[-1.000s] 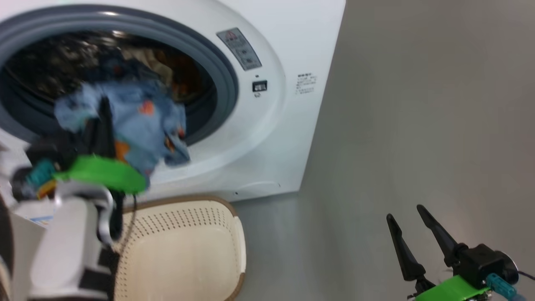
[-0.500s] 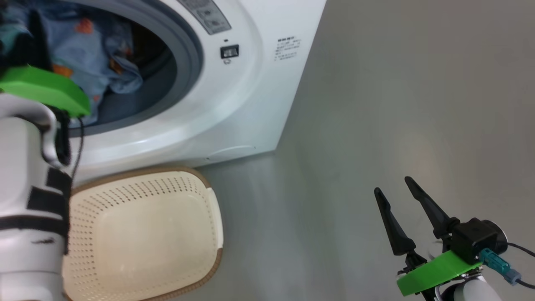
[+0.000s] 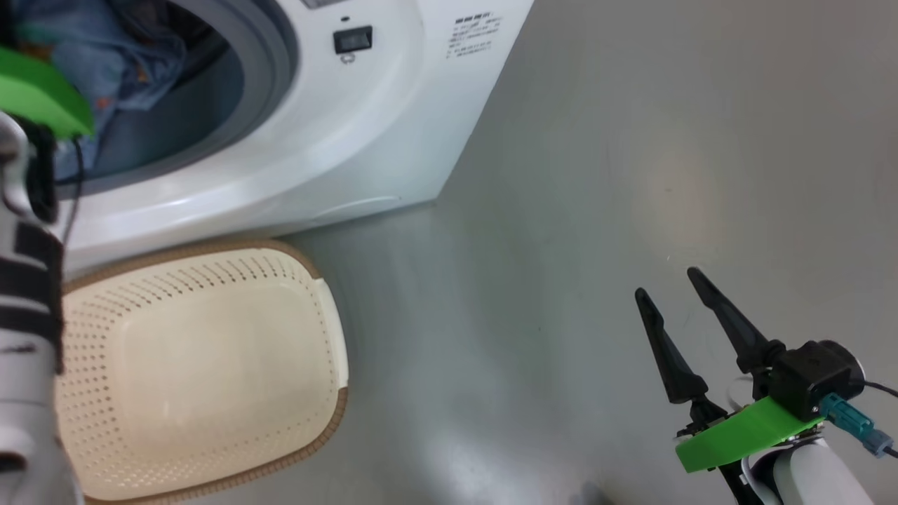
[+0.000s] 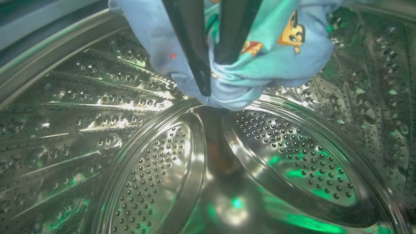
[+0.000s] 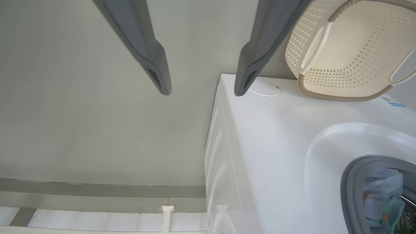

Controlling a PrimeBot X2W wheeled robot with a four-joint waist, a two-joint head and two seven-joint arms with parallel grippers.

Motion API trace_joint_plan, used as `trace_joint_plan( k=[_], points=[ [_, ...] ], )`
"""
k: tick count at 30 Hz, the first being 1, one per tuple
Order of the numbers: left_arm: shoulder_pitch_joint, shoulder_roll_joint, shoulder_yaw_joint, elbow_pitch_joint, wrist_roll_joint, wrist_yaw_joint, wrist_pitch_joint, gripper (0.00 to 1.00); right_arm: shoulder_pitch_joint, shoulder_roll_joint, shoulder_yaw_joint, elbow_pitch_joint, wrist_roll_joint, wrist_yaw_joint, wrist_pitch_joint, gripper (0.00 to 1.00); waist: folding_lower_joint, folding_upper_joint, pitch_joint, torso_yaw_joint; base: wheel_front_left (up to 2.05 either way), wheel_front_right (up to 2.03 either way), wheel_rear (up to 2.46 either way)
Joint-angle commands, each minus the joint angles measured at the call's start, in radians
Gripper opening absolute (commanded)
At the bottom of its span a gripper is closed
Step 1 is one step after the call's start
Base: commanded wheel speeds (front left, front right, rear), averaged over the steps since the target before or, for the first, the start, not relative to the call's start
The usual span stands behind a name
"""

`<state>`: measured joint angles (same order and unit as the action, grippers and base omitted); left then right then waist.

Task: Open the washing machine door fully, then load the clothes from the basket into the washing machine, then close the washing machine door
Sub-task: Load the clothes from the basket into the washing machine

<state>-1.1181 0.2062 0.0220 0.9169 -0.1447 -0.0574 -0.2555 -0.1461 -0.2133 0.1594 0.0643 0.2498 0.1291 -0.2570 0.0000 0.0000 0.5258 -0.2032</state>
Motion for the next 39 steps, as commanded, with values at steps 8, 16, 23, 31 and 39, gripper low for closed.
trace_joint_plan(
  k=[8,16,23,31,39],
  points=[
    [-0.143,0.083,0.017,-0.020,0.031,0.018,-0.006,0.00,0.005,-0.025,0.004,-0.033,0.018,0.002,-0.005,1.00,0.0000,0.0000,0.129,-0.026,0.00,0.00,0.00],
    [-0.232,0.106,0.017,-0.081,0.054,0.031,-0.006,0.00,-0.003,-0.017,-0.001,-0.036,0.028,0.002,-0.005,1.00,0.0000,0.0000,0.196,-0.028,0.00,0.00,0.00],
    [-0.242,0.106,0.019,-0.138,0.068,0.037,-0.006,0.00,-0.017,-0.022,-0.003,-0.034,0.033,0.002,-0.005,1.00,0.0000,0.0000,0.215,-0.022,0.00,0.00,0.00],
    [-0.243,0.107,0.036,-0.225,0.076,0.050,-0.006,0.00,-0.018,-0.026,0.003,-0.031,0.032,0.002,-0.005,1.00,0.0000,0.0000,0.214,-0.019,0.00,0.00,0.00],
    [-0.225,0.105,0.031,-0.208,0.090,0.048,-0.006,0.00,-0.020,-0.022,0.015,-0.025,0.033,0.002,-0.005,1.00,0.0000,0.0000,0.201,-0.026,0.00,0.00,0.00]
  ],
)
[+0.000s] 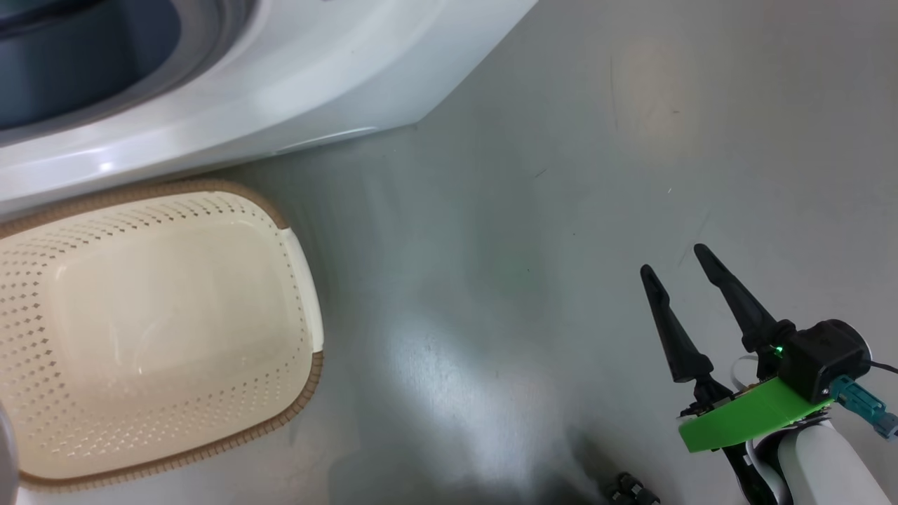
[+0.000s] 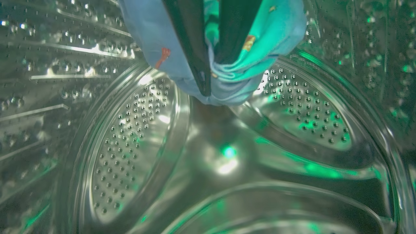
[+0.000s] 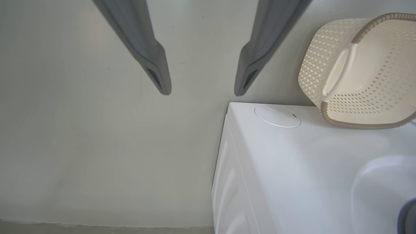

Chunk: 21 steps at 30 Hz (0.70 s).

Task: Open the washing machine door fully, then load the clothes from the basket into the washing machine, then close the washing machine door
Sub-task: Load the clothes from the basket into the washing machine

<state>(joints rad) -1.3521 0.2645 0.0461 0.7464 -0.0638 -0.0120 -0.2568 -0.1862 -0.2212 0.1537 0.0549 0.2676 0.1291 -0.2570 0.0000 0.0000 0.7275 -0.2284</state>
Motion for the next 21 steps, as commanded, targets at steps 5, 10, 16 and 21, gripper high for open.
trace_joint_plan(
  k=[5,10,16,21],
  points=[
    [0.008,0.047,-0.002,0.107,0.013,0.005,-0.005,0.00,0.024,-0.011,0.028,-0.005,0.017,0.002,-0.005,1.00,0.0000,0.0000,-0.016,-0.003,0.00,0.00,0.00],
    [-0.015,0.046,-0.001,0.220,0.003,0.011,-0.005,0.00,0.027,-0.012,0.034,0.003,0.020,0.002,-0.005,1.00,0.0000,0.0000,-0.037,-0.001,0.00,0.00,0.00],
    [-0.050,0.037,-0.018,0.384,0.011,0.042,0.009,0.52,0.031,-0.011,0.041,0.005,0.022,0.002,-0.005,1.00,0.0000,0.0000,-0.063,0.003,0.00,0.00,0.00],
    [-0.075,0.024,-0.019,0.466,-0.002,0.055,0.024,1.00,0.033,-0.005,0.041,0.009,0.030,0.002,-0.005,1.00,0.0000,0.0000,-0.077,0.003,0.00,0.00,0.00]
  ],
)
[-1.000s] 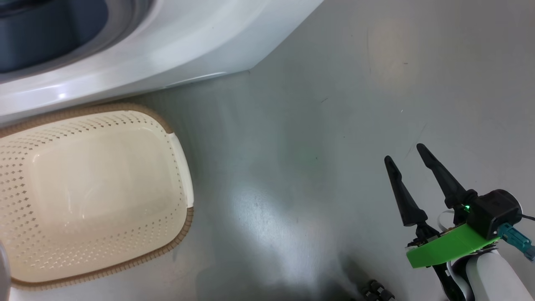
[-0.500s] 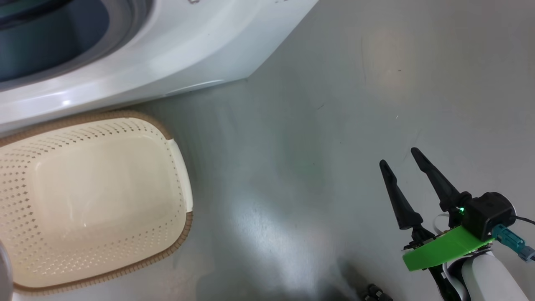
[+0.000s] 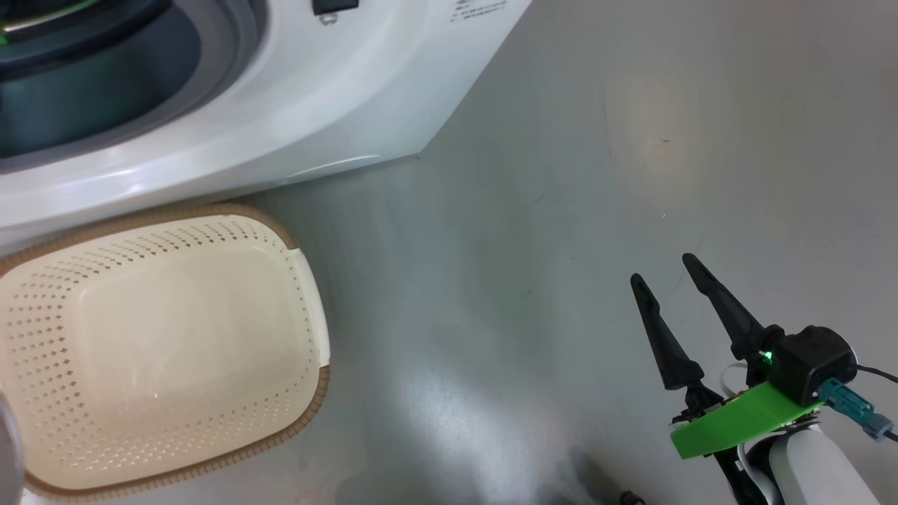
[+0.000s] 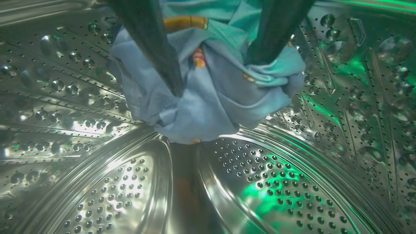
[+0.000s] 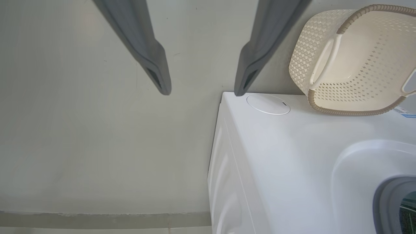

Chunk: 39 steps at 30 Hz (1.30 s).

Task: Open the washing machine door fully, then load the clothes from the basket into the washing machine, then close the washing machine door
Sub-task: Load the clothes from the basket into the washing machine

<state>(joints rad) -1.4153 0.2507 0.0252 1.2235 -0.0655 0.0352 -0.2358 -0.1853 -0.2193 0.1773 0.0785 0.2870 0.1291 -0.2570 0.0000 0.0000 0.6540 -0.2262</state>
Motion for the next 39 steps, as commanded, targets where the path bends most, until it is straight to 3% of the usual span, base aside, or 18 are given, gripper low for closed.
trace_joint_plan(
  k=[1,11,14,31,39],
  points=[
    [-0.014,0.036,0.001,0.000,-0.002,0.012,0.008,1.00,0.034,-0.006,0.016,-0.014,0.012,0.002,-0.005,1.00,0.0000,0.0000,-0.005,0.001,0.00,0.00,0.00],
    [0.011,-0.002,0.030,0.049,-0.055,0.086,0.019,1.00,0.024,0.011,0.017,-0.006,0.020,0.002,-0.005,1.00,0.0000,0.0000,-0.034,0.021,0.00,0.00,0.00],
    [0.032,-0.018,0.038,0.051,-0.071,0.090,0.007,1.00,0.021,0.016,0.015,-0.005,0.021,0.002,-0.005,1.00,0.0000,0.0000,-0.049,0.033,0.00,0.00,0.00],
    [0.211,-0.092,0.036,0.041,-0.113,0.059,-0.025,1.00,0.030,0.037,0.003,0.013,0.013,0.002,-0.005,1.00,0.0000,0.0000,-0.171,0.101,0.00,0.00,0.00],
    [0.356,-0.134,0.049,-0.110,-0.136,0.021,-0.026,1.00,0.037,0.044,-0.007,0.018,-0.002,0.002,-0.005,1.00,0.0000,0.0000,-0.245,0.127,0.00,0.00,0.00]
  ],
)
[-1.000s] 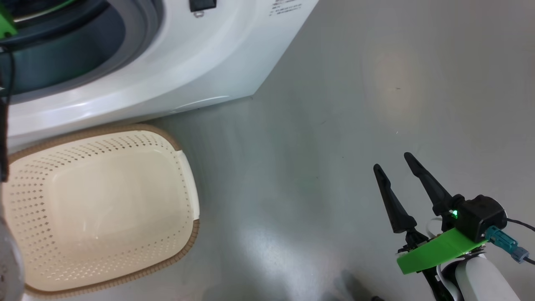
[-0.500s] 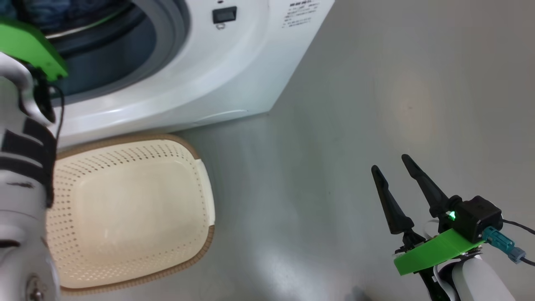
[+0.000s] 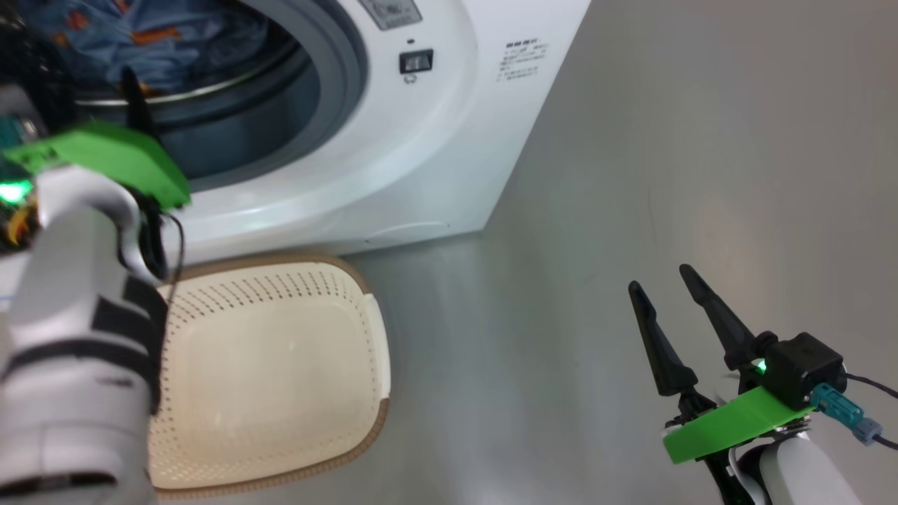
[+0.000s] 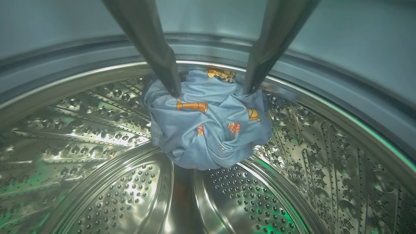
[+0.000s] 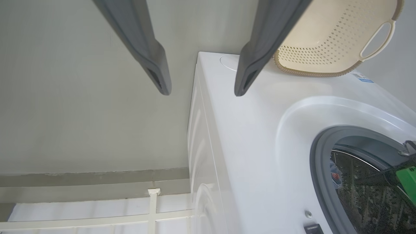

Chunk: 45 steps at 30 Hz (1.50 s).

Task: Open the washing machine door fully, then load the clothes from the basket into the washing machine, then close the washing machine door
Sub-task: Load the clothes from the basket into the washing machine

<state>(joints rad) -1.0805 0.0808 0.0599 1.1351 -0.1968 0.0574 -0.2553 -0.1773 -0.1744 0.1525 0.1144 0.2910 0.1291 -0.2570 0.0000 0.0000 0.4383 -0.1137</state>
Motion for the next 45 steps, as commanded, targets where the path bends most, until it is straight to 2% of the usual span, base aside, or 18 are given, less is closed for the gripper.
trace_joint_plan(
  k=[1,9,14,17,29,37,45],
  points=[
    [0.046,0.031,0.014,-0.044,-0.004,-0.008,-0.006,1.00,0.030,0.001,0.017,-0.017,-0.007,0.002,-0.005,1.00,0.0000,0.0000,-0.038,0.017,0.00,0.00,0.00],
    [0.263,-0.015,0.033,-0.235,-0.026,-0.041,-0.006,1.00,0.056,0.022,0.001,-0.009,-0.019,0.002,-0.005,1.00,0.0000,0.0000,-0.119,0.039,0.00,0.00,0.00],
    [0.400,-0.028,0.056,-0.362,-0.072,-0.058,-0.006,1.00,0.076,0.031,-0.012,-0.008,-0.027,0.002,-0.005,1.00,0.0000,0.0000,-0.159,0.052,0.00,0.00,0.00],
    [0.490,-0.030,0.035,-0.426,-0.116,-0.072,-0.006,1.00,0.092,0.039,-0.008,-0.004,-0.035,0.002,-0.005,1.00,0.0000,0.0000,-0.192,0.059,0.00,0.00,0.00],
    [0.762,-0.030,-0.133,-0.579,-0.226,-0.016,-0.006,1.00,0.140,0.046,0.003,0.006,-0.053,0.002,-0.005,1.00,0.0000,0.0000,-0.309,0.100,0.00,0.00,0.00],
    [0.869,-0.030,-0.149,-0.693,-0.247,0.016,-0.006,1.00,0.162,0.047,-0.013,0.001,-0.060,0.002,-0.005,1.00,0.0000,0.0000,-0.330,0.124,0.00,0.00,0.00],
    [0.929,-0.031,-0.150,-0.795,-0.203,0.002,-0.006,1.00,0.158,0.044,-0.015,-0.008,-0.075,0.002,-0.005,1.00,0.0000,0.0000,-0.334,0.123,0.00,0.00,0.00]
  ],
)
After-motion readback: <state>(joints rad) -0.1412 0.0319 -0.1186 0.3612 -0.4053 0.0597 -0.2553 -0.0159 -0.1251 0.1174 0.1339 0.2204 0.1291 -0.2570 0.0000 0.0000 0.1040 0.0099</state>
